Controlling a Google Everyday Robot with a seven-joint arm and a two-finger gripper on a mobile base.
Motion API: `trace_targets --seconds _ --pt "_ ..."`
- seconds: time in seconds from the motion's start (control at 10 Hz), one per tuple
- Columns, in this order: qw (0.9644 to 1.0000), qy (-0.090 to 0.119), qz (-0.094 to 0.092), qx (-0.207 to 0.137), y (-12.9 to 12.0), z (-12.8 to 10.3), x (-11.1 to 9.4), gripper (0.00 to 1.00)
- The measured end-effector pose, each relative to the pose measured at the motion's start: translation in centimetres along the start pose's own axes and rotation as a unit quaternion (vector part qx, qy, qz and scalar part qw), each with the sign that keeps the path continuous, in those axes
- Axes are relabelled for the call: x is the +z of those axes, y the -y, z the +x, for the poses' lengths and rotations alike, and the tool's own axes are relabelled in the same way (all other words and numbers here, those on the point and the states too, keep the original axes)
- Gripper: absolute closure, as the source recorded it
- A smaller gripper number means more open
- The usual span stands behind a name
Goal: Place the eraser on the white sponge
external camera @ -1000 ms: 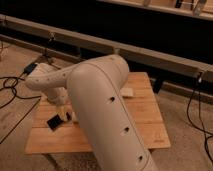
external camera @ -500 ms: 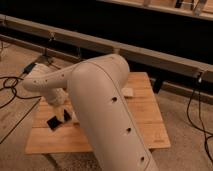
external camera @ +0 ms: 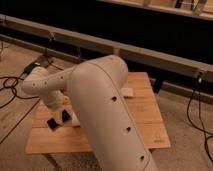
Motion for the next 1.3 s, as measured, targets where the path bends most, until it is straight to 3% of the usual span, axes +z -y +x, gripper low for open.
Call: trace_targets --seconds 0.6,1.3 --pt "0.9997 0.004 -0.002 -0.023 -0.1 -1.6 2.6 0.20" --pt "0.9973 0.005 0.022 -0.070 -0.5 -5.0 5.3 0.20"
